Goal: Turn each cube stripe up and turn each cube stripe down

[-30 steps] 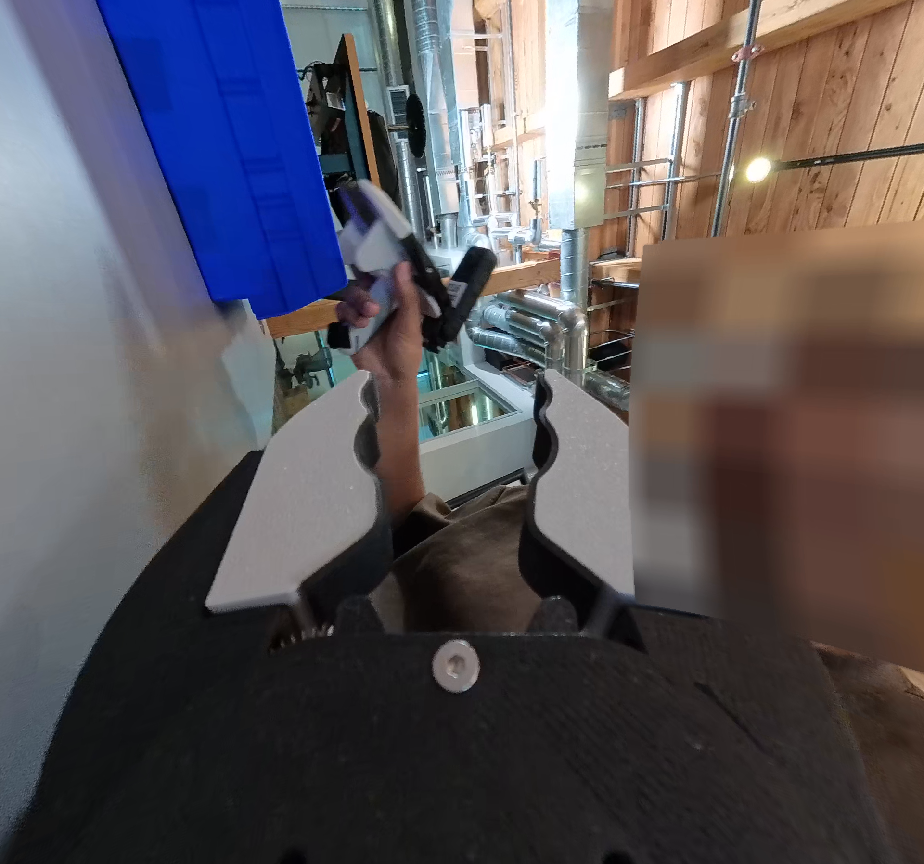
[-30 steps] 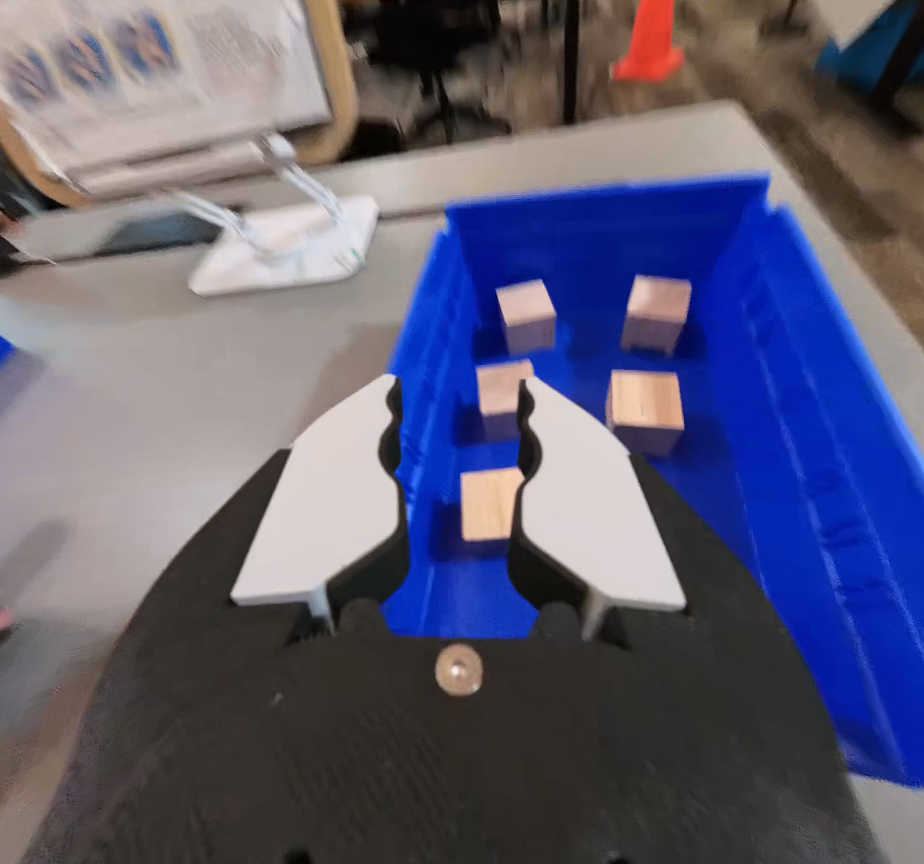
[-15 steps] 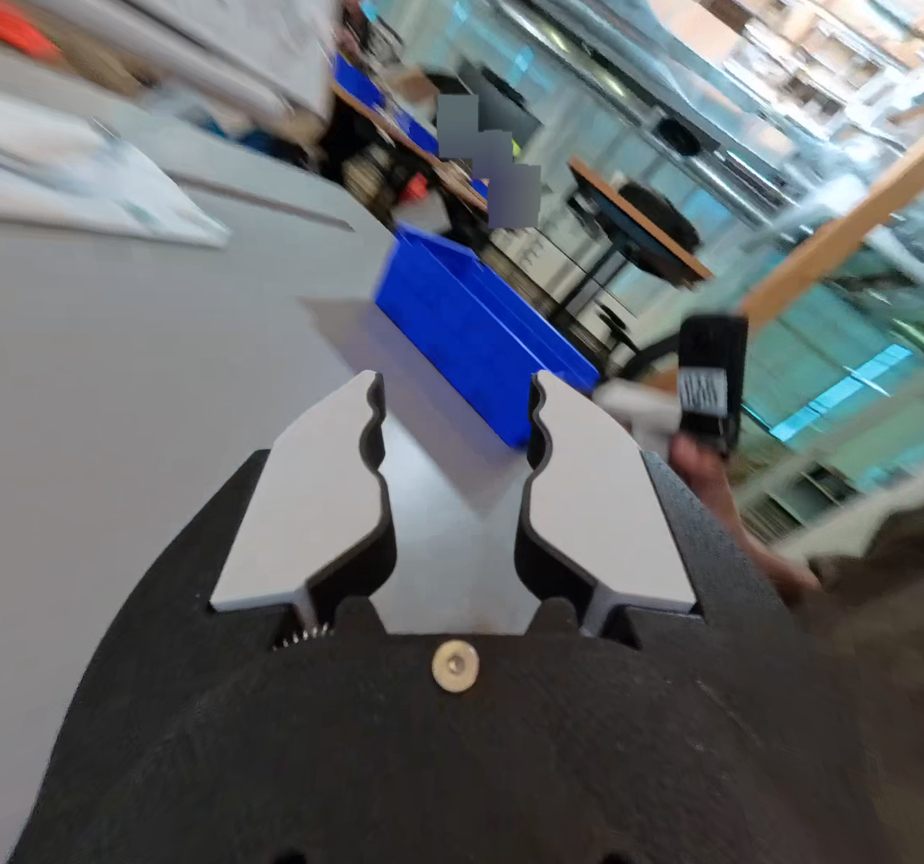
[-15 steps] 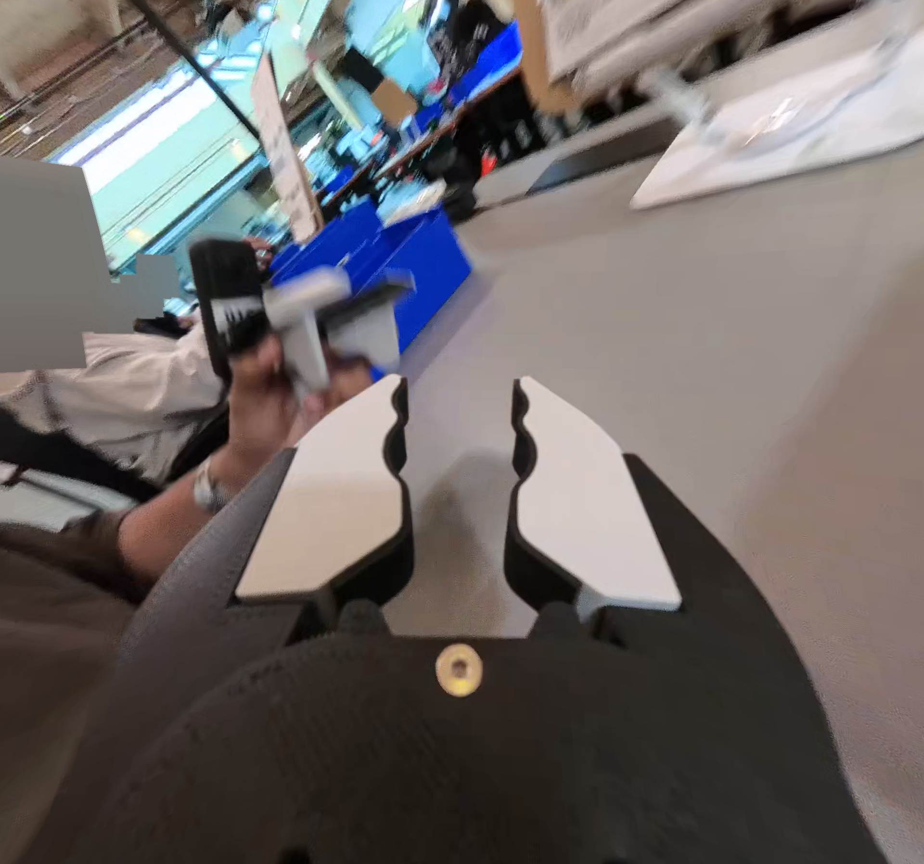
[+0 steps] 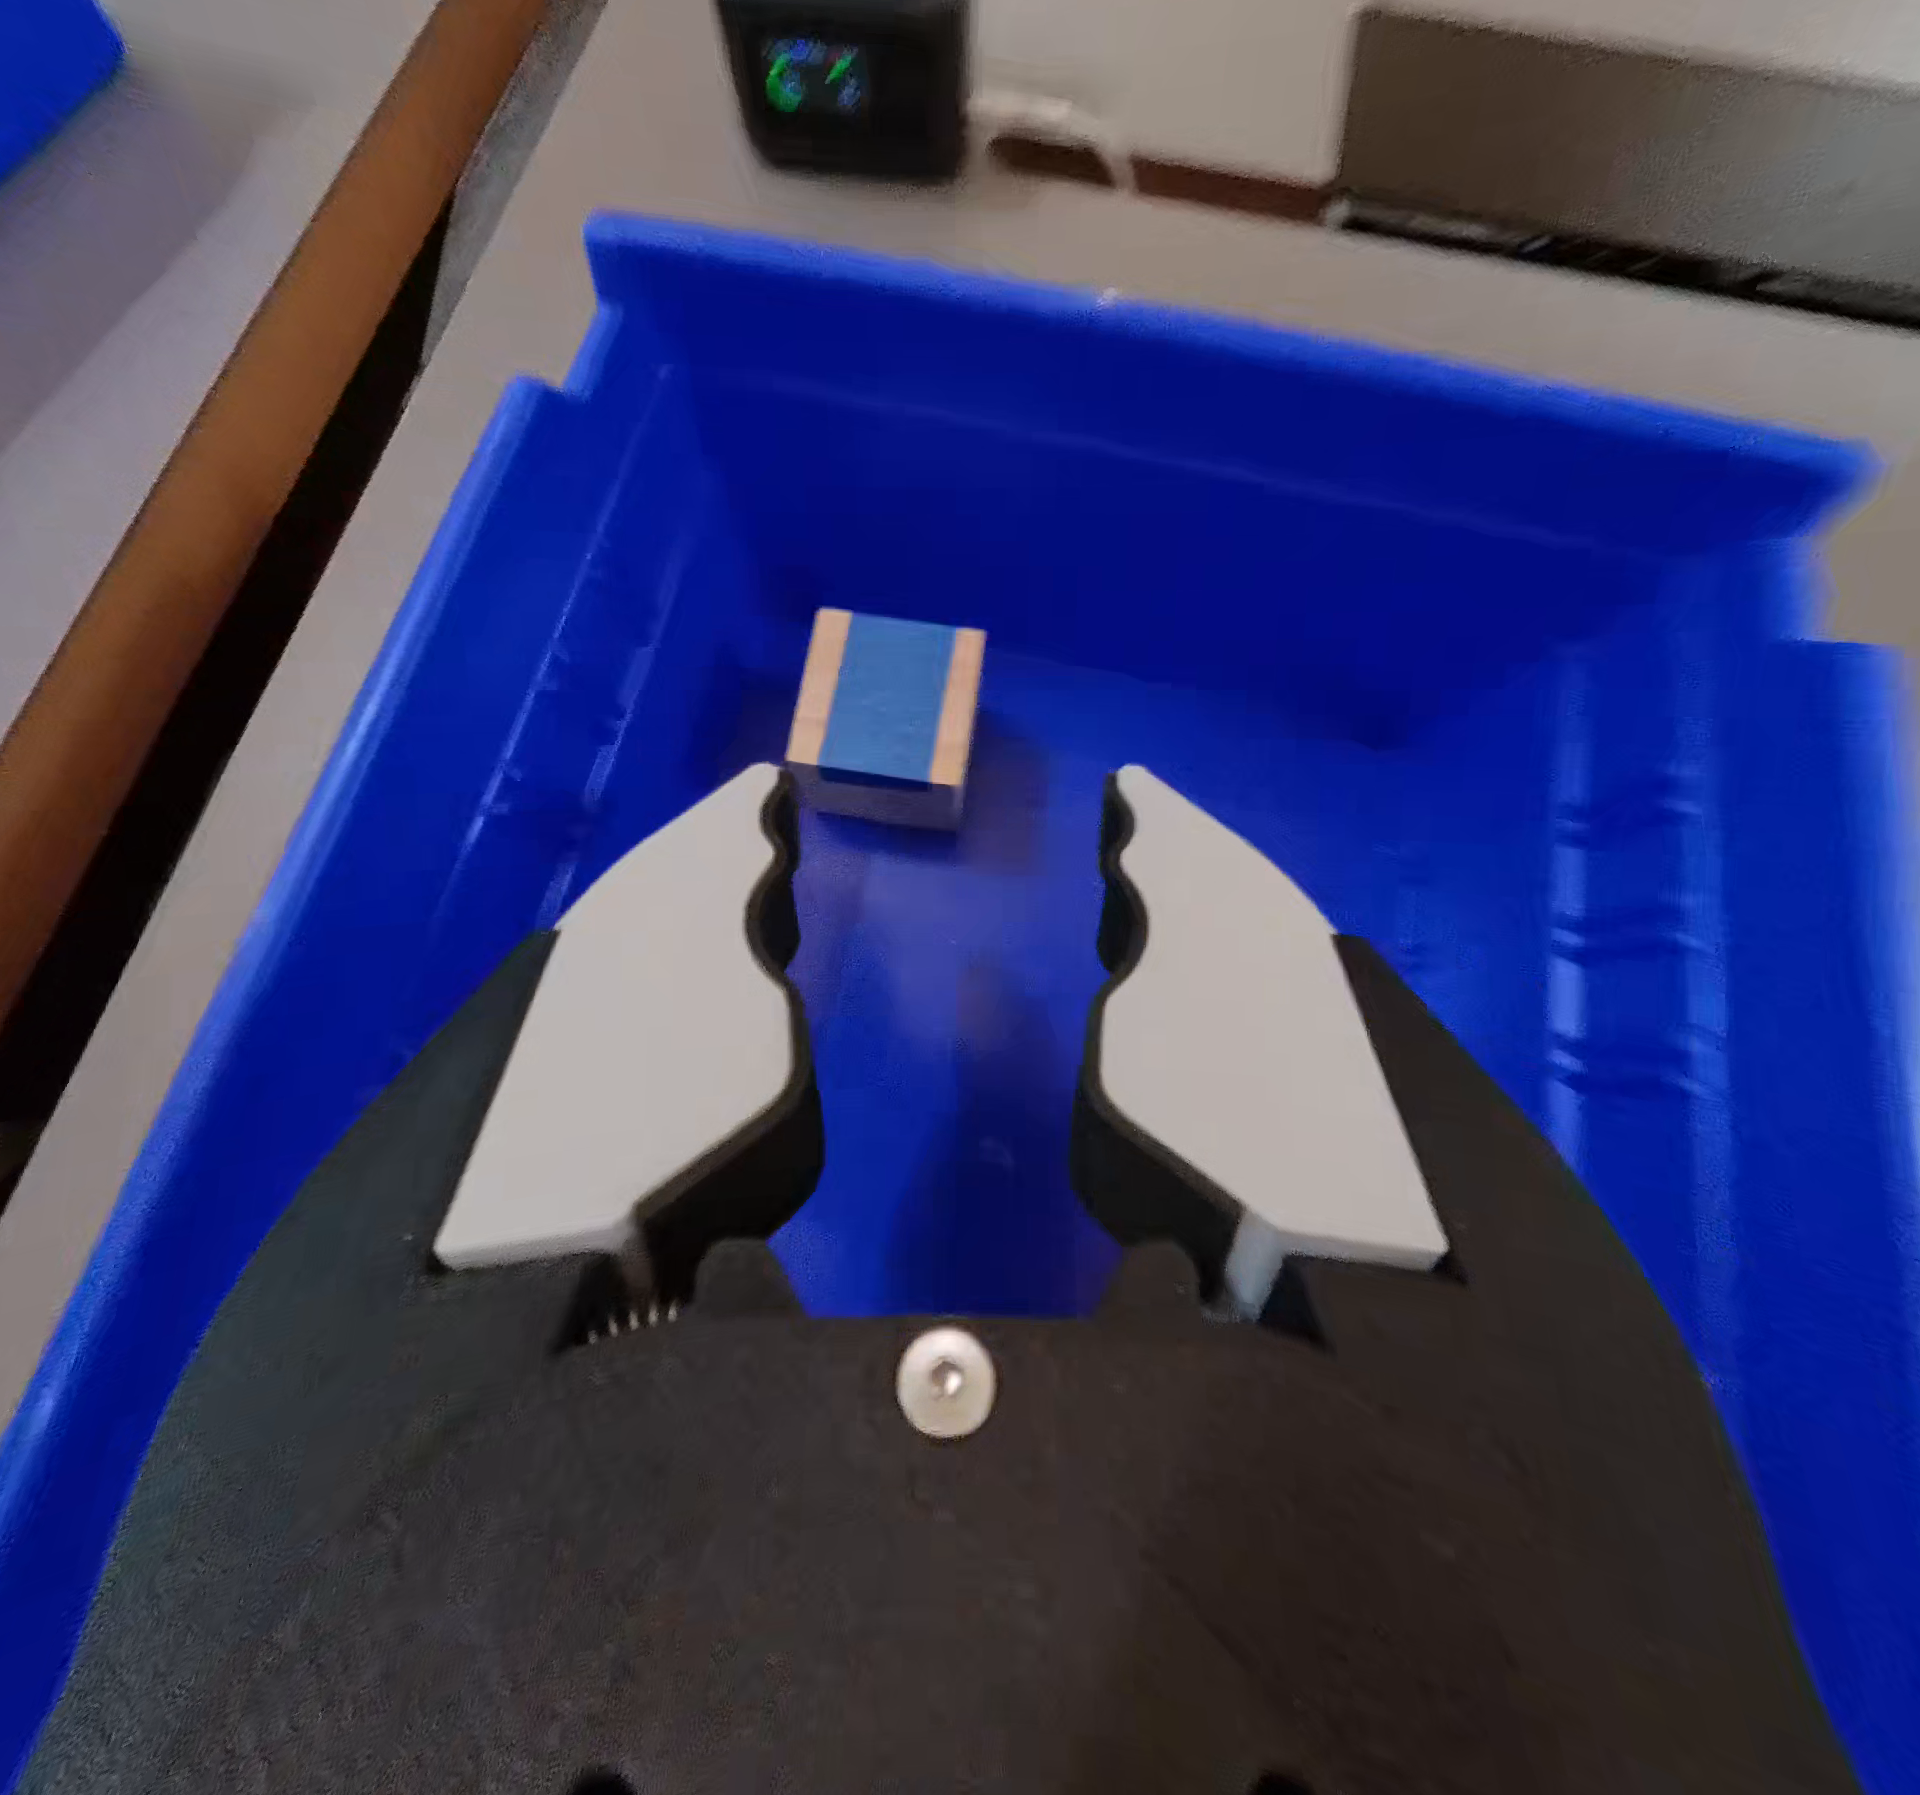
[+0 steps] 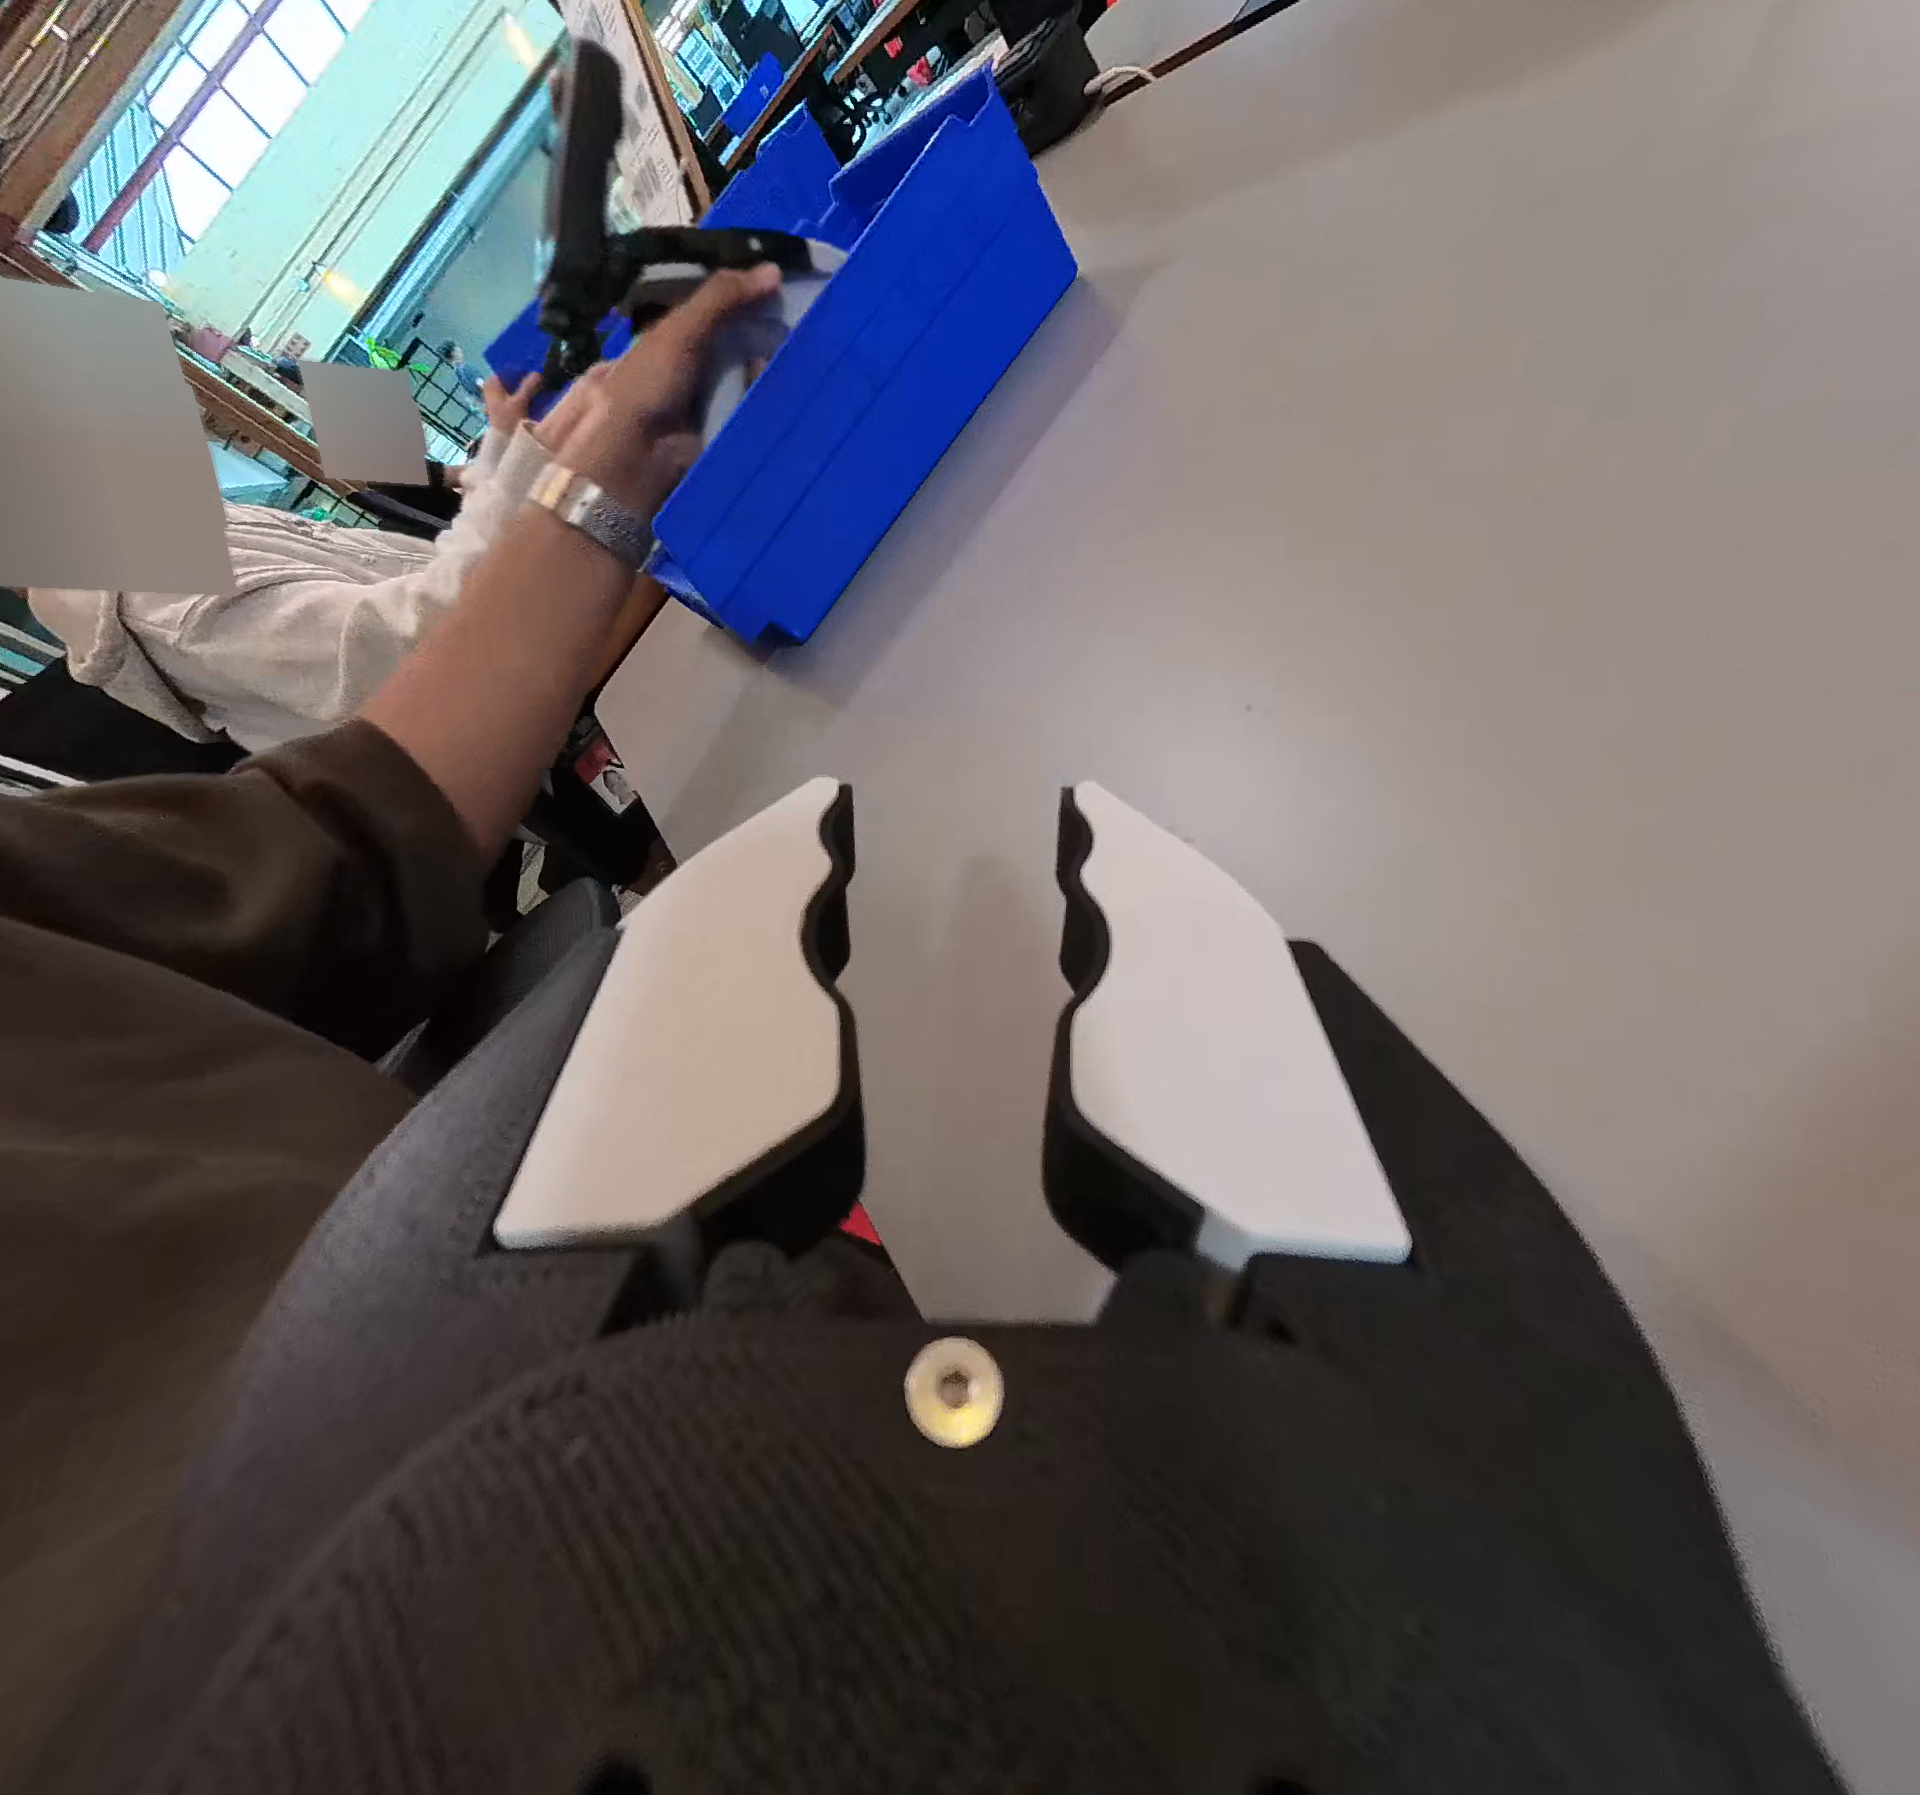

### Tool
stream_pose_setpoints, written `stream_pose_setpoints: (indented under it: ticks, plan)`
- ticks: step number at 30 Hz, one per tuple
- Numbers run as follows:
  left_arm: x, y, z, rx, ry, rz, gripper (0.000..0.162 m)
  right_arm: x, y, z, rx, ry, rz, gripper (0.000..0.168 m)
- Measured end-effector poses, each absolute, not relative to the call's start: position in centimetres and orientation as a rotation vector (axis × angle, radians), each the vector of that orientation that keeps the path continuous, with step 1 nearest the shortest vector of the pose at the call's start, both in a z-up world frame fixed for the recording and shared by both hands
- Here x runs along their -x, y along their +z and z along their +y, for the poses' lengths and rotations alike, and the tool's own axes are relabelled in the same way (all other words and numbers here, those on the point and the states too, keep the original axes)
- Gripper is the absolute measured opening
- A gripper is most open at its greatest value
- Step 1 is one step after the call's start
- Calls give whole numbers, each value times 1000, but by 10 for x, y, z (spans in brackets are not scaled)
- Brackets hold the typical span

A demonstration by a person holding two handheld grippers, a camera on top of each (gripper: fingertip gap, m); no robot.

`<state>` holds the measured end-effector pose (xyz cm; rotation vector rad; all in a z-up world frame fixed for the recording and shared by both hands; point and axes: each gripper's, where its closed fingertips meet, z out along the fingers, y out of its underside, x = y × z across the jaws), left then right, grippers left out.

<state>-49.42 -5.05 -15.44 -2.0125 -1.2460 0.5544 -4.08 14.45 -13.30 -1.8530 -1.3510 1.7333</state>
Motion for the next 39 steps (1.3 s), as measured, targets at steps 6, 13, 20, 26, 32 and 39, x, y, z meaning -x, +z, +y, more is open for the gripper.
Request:
stream_pose_setpoints:
  ticks: [6,13,20,26,32,39]
  plan:
    - [523,-213,-60,2223,653,-1327,56,41,-135,149,1861,1732,-1350,37]
    - [505,-163,-35,2019,525,-1202,47,40,-142,145,1907,1785,-1367,37]
    - [346,-6,52,1569,-18,-687,45,40,-137,142,1856,1824,-1391,38]
    - [180,18,104,1162,-762,-575,44,39,-109,168,1621,1664,-1240,82]
    - [85,-48,141,1078,-1364,-658,45,26,-71,178,1256,1473,-1212,81]
    - [37,-67,148,1085,-1602,-592,44,26,-77,159,1075,1337,-1364,70]
